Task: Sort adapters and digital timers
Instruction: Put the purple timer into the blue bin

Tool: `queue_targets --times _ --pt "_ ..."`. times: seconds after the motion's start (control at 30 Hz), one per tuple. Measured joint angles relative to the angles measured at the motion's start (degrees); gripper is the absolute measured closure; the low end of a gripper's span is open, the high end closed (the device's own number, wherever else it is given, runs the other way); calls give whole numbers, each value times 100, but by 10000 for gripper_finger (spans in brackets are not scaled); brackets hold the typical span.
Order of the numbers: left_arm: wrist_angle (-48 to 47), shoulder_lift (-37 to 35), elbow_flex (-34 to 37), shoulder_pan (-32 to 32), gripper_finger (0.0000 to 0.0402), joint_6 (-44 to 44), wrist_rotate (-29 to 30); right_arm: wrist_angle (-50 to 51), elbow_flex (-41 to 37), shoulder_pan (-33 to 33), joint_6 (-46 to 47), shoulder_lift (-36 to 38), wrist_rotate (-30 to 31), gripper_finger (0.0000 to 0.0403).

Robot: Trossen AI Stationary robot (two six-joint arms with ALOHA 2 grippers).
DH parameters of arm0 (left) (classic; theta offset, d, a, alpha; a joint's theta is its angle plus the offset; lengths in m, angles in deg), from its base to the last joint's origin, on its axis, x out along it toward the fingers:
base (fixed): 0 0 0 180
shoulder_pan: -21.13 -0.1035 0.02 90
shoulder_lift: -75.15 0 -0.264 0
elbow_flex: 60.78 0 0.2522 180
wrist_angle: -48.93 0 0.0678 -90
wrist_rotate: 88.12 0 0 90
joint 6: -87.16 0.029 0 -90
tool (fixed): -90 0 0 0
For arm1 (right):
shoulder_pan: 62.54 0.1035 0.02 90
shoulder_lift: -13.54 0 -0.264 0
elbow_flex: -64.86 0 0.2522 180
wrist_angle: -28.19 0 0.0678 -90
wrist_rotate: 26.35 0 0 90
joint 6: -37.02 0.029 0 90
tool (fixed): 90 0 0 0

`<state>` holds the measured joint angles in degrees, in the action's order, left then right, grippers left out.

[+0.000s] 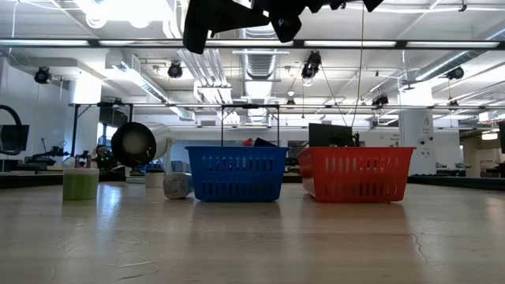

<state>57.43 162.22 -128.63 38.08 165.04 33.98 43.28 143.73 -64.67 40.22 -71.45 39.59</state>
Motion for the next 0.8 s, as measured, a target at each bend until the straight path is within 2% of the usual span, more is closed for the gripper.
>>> queue_targets --times 0.2,0.37,0.5,0.67,0.8 --pt "-38 -38 5 111 110 -205 -38 -18 0 9 -312 24 356 194" --pt "-116 -305 21 117 110 -528 -216 -67 7 9 -605 167 643 169" --pt "-335 -621 119 122 112 -759 -448 85 -37 -3 -663 369 857 164" --pt "-347 -1349 568 147 112 -1355 -1107 542 -362 -60 -1087 857 2085 171" --pt "-344 -1955 919 94 112 -1965 -1311 262 -903 -165 -959 1221 2120 178"
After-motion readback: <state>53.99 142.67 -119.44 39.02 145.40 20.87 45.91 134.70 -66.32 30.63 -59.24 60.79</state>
